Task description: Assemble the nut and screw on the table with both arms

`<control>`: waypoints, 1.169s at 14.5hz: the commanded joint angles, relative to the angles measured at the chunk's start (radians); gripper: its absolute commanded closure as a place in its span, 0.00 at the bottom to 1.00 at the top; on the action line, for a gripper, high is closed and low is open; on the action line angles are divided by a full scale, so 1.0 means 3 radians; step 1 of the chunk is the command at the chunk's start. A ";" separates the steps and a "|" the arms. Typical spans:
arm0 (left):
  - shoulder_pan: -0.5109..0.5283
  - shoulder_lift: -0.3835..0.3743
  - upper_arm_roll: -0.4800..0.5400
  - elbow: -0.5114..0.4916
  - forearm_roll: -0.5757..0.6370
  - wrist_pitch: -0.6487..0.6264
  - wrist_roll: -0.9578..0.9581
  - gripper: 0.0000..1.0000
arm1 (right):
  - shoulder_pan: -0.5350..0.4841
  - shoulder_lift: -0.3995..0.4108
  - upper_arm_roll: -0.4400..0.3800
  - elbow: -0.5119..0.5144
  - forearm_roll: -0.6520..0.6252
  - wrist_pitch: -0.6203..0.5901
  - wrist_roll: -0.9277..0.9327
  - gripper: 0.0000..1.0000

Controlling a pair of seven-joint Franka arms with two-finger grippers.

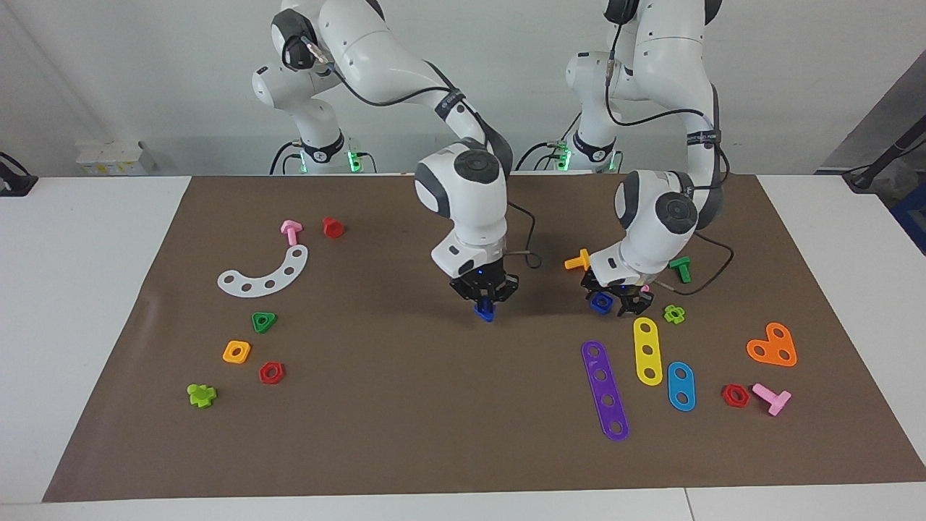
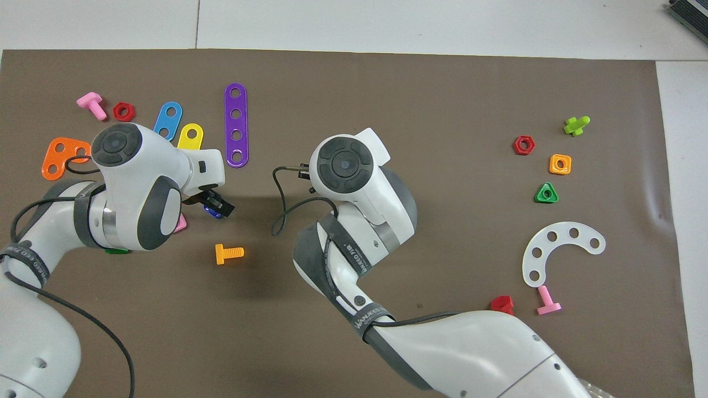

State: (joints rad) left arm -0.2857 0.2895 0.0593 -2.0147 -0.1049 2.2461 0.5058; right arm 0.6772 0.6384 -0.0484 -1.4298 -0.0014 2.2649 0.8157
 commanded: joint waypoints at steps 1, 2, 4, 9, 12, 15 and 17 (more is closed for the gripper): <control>-0.0050 -0.0055 0.0053 -0.0146 -0.0070 0.0086 0.0134 0.21 | 0.0033 0.0076 -0.0007 0.0123 -0.0016 0.0039 0.0047 1.00; -0.0050 -0.0060 0.0053 -0.0172 -0.0065 0.0101 0.0134 0.23 | 0.0043 0.0066 -0.0007 0.0078 -0.0016 0.0059 0.0052 1.00; -0.0075 -0.0065 0.0058 -0.0212 -0.0065 0.0126 0.0134 0.25 | 0.0074 0.0060 -0.0007 0.0021 -0.0016 0.0069 0.0052 1.00; -0.0086 -0.0070 0.0058 -0.0218 -0.0070 0.0116 0.0124 0.54 | 0.0095 -0.0001 -0.0012 -0.0189 -0.0026 0.0074 0.0057 0.44; -0.0091 -0.0070 0.0058 -0.0213 -0.0070 0.0116 0.0114 0.65 | 0.0105 -0.0011 -0.0048 -0.0138 -0.0031 -0.0012 0.0139 0.00; -0.0091 -0.0070 0.0058 -0.0208 -0.0065 0.0111 0.0114 0.82 | -0.0053 -0.0393 -0.0104 -0.0168 -0.0052 -0.0226 0.0129 0.00; -0.0096 -0.0060 0.0063 -0.0182 -0.0070 0.0121 -0.0114 0.98 | -0.0298 -0.0725 -0.0105 -0.0173 -0.0057 -0.0594 0.0088 0.00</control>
State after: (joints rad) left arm -0.2935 0.2852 0.0628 -2.0476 -0.1051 2.2621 0.5147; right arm 0.6612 0.5484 -0.0919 -1.4415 -0.0042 2.1831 0.8368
